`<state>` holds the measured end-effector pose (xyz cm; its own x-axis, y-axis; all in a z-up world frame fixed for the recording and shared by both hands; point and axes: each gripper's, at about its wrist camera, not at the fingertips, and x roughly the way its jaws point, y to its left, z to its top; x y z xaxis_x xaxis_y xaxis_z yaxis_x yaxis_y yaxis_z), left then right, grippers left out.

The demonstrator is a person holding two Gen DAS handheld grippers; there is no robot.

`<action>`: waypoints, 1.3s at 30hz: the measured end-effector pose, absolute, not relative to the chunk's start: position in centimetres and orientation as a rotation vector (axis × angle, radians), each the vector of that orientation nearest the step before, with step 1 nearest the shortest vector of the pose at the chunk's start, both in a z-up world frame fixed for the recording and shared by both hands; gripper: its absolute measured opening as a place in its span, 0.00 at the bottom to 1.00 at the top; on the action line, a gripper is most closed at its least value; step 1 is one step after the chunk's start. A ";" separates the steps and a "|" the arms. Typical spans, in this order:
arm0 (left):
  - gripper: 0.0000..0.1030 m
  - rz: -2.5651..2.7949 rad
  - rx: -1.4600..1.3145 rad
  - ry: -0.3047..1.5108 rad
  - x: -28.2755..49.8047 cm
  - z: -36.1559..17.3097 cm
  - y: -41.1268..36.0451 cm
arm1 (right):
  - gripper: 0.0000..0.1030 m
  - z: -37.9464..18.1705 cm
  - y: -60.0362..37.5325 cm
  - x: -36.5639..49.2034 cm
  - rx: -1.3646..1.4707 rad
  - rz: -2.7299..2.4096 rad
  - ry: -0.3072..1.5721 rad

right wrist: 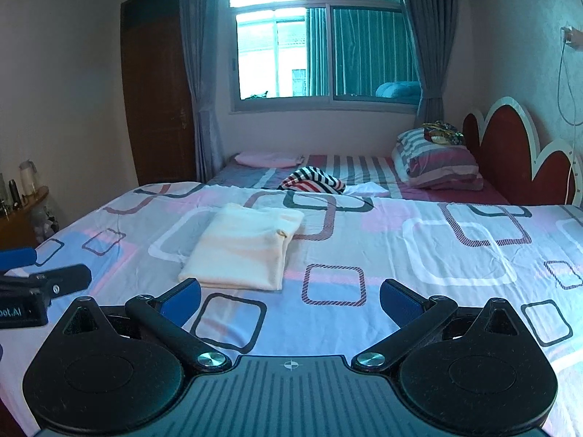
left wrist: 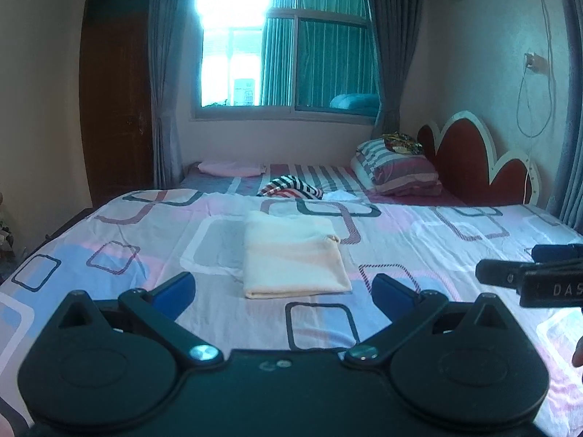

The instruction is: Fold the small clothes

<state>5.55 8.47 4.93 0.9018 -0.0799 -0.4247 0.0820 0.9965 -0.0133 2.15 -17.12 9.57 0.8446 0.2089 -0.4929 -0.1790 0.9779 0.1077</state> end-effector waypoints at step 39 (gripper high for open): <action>0.99 -0.101 0.048 0.430 5.8 5.3 7.5 | 1.00 9.9 -19.1 1.3 0.080 0.217 0.494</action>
<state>5.78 7.54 5.28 0.9039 -0.0874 -0.4188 0.1075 0.9939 0.0247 1.27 -19.10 9.91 0.8579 0.2255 -0.4617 -0.1870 0.9740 0.1282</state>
